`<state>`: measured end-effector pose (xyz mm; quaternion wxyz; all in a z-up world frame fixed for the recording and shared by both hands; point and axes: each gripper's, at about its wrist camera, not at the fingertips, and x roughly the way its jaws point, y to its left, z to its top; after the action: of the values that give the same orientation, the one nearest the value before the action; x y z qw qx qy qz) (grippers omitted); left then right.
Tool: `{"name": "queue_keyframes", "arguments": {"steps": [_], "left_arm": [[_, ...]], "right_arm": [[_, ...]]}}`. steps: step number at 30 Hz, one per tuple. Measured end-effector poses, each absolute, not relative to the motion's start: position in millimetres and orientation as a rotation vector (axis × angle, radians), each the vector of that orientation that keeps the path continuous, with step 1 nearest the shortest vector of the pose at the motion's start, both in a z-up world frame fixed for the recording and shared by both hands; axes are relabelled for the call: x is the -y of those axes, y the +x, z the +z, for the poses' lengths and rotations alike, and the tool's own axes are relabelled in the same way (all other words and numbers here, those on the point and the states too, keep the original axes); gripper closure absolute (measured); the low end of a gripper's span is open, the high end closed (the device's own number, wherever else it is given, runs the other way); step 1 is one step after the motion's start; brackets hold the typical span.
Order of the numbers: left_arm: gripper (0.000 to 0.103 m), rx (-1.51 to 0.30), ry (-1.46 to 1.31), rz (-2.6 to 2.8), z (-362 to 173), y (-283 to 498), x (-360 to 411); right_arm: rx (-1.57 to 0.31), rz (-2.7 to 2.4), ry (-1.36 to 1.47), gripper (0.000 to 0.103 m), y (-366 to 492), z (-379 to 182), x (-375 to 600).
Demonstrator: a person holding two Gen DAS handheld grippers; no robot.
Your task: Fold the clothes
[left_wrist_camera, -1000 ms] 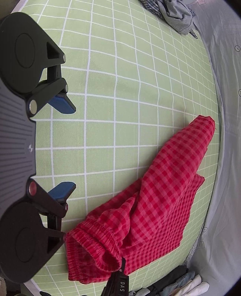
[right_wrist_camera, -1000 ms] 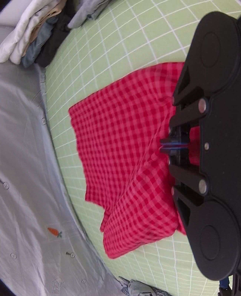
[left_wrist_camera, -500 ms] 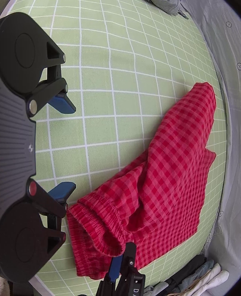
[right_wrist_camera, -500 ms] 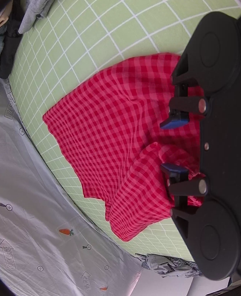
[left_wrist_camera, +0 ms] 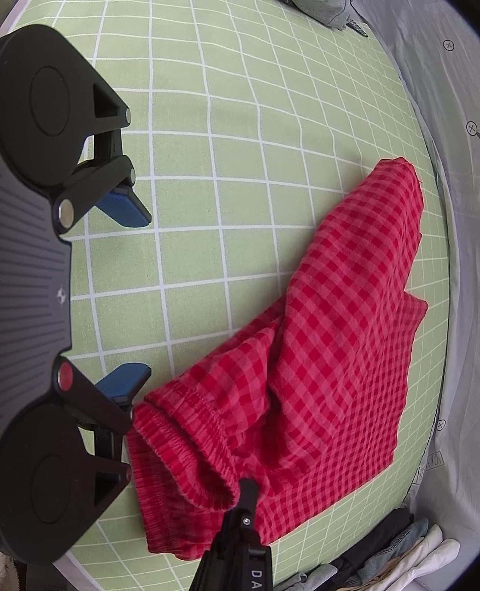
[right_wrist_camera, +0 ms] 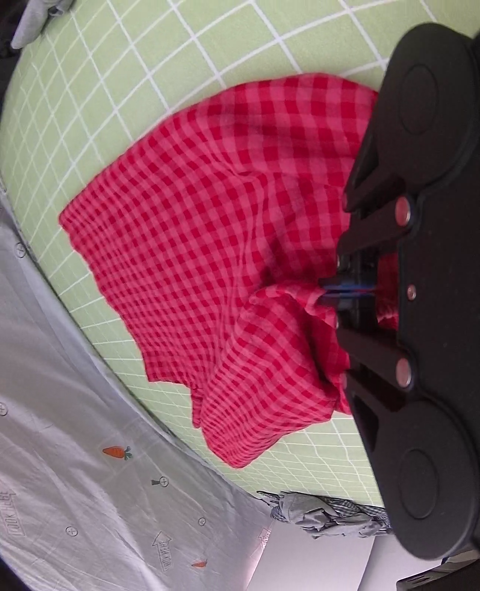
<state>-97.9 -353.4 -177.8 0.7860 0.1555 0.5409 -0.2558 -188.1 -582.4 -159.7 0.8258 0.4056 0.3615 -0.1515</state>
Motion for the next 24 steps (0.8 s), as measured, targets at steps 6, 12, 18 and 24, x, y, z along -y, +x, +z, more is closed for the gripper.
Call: {"name": "queue_keyframes", "arguments": {"steps": [6, 12, 18, 24], "left_arm": [[0.022, -1.151, 0.31, -0.556, -174.2, -99.7, 359.6], [0.022, -1.155, 0.318, -0.591, -175.6, -106.2, 372.3], [0.022, -1.167, 0.341, -0.625, -180.7, -113.5, 382.4], [0.022, -1.168, 0.31, -0.601, -180.3, -107.6, 376.1]], "right_arm": [[-0.593, -0.448, 0.727, 0.102, -223.6, -113.9, 600.5], [-0.747, -0.635, 0.681, 0.102, -245.3, -134.6, 621.4], [-0.923, -0.644, 0.625, 0.1, -256.5, -167.9, 617.5], [-0.887, -0.69, 0.464, 0.064, -248.0, -145.0, 601.7]]}}
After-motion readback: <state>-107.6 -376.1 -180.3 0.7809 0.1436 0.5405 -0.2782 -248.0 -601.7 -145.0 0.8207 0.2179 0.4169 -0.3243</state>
